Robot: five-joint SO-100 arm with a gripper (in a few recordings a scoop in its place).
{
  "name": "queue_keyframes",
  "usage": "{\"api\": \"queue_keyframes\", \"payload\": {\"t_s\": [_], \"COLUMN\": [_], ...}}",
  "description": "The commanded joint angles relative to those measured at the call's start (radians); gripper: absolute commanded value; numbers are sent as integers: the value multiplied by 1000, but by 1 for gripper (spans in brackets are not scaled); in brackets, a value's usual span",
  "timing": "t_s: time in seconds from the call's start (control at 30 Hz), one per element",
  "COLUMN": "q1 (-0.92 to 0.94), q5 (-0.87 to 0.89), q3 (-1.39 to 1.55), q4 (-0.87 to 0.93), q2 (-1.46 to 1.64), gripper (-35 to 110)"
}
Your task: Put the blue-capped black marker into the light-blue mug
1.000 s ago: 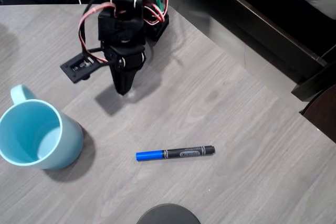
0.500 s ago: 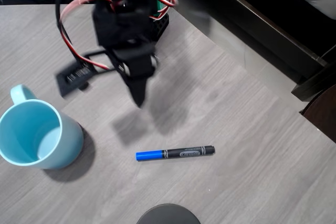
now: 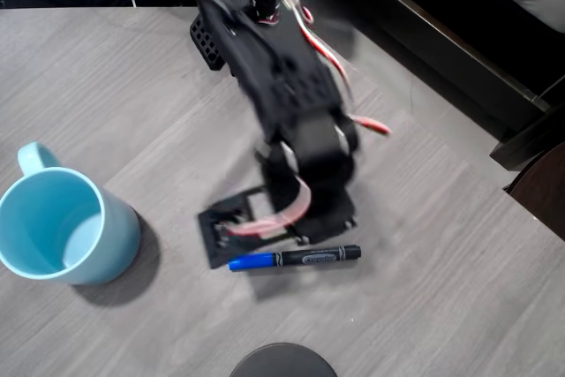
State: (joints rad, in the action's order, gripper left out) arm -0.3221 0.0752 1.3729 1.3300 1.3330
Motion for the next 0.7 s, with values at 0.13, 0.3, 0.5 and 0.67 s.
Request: {"api": "queue_keyframes", "payload": {"t_s": [0.13,0.3,0.5,0.67], "q1": [-8,-8,40,51], "q5": [31,40,34,26], "q3": [-43,-43,-43,-43], "q4": [-78,-92,-103,-114], "q2": [-100,-104,-107,-133], "gripper": [6,12,15,15]}}
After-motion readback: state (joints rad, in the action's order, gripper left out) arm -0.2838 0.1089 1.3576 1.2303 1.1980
